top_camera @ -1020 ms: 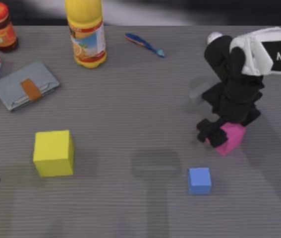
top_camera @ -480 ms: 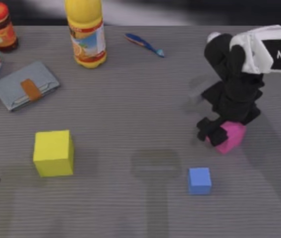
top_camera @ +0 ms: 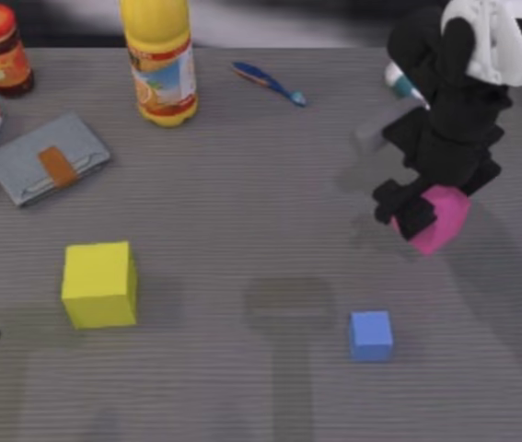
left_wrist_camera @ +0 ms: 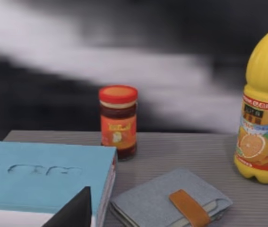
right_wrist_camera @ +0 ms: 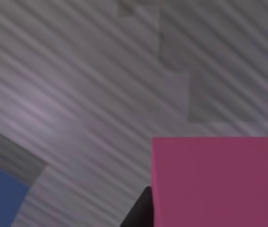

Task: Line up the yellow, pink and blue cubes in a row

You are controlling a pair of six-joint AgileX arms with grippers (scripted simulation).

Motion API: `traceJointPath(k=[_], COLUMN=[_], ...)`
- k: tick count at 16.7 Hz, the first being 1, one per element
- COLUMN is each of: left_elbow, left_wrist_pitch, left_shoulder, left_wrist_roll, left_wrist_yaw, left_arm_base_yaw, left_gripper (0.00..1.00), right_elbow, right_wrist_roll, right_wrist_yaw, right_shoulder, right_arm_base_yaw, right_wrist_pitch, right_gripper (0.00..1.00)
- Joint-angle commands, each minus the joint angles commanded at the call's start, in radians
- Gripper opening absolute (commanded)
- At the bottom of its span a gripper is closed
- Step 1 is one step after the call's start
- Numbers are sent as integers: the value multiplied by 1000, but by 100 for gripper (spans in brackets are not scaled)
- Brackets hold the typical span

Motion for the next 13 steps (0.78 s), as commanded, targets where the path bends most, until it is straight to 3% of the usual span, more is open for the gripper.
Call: traceJointPath(k=[7, 13], left_elbow=[0, 0], left_wrist_pitch=[0, 0], left_shoulder=[0, 0], left_wrist_roll=[0, 0], left_wrist_yaw=[0, 0], left_arm_base_yaw=[0, 0], left_gripper=[100, 100], right_elbow=[0, -20], right_wrist_roll=[70, 458], right_wrist_yaw=[1, 6], right_shoulder=[4, -17], right_arm_base_yaw=[28, 174], right_wrist_pitch=[-3, -24], right_gripper=[0, 0])
